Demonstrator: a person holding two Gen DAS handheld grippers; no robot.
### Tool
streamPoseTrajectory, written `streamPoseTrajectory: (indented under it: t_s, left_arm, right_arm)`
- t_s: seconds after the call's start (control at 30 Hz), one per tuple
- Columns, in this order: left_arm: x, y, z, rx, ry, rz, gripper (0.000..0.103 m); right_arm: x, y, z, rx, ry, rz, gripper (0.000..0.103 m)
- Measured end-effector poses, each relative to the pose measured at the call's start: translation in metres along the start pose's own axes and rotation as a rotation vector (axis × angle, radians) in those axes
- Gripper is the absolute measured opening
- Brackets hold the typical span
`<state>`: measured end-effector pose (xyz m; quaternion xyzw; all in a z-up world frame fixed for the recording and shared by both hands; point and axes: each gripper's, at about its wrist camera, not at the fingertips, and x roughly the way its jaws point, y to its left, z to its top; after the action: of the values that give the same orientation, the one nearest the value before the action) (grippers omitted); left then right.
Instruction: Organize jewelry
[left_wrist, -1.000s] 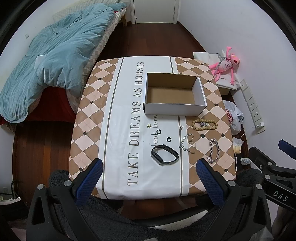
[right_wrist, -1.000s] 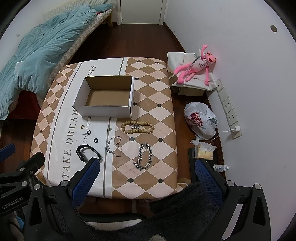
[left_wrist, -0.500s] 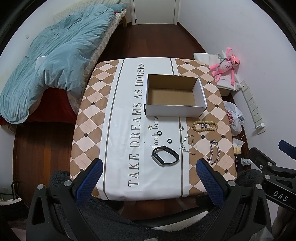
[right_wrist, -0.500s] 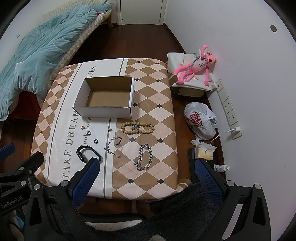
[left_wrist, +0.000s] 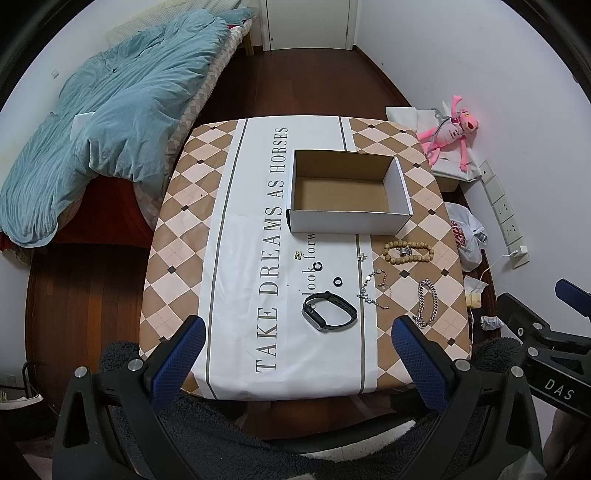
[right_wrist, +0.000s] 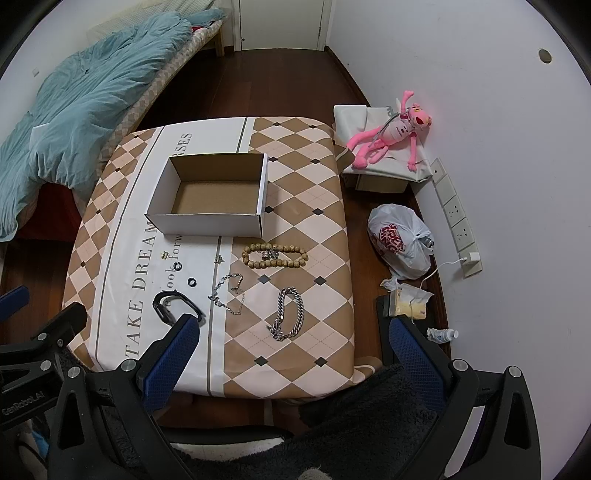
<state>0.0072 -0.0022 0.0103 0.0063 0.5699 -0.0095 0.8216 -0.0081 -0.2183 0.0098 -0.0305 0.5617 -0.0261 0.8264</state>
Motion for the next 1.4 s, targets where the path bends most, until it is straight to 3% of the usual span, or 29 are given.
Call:
streamPoseTrajectory:
  t_s: [0.5, 0.7, 0.9, 1.07, 1.4]
  left_arm:
    - [-0.003, 0.002, 0.009, -0.005, -0.015, 0.008, 0.103]
    - [0.032, 0.026, 0.041, -0.042, -0.062, 0.109, 0.103]
    - [0.094, 0.046, 0.052, -0.056, -0.001, 0.174, 0.103]
    - [0.139, 0.056, 0.051, -0.043, 0.076, 0.199, 0.103]
    - [0.185, 0.068, 0.041, -0.042, 0.163, 0.222, 0.103]
  right_arm:
    - [0.003, -0.001, 0.013, 0.029, 0.0, 0.022, 0.103]
    - [0.049, 0.017, 0.025, 0.059, 0.015, 0.094, 0.103]
    - [0.128, 0.053, 0.042, 0.078, 0.082, 0.183, 0.078]
    - [0.183, 0.08, 0.043, 0.059, 0.138, 0.182, 0.062]
    - [0.225, 0.107, 0.037, 0.032, 0.168, 0.18, 0.045]
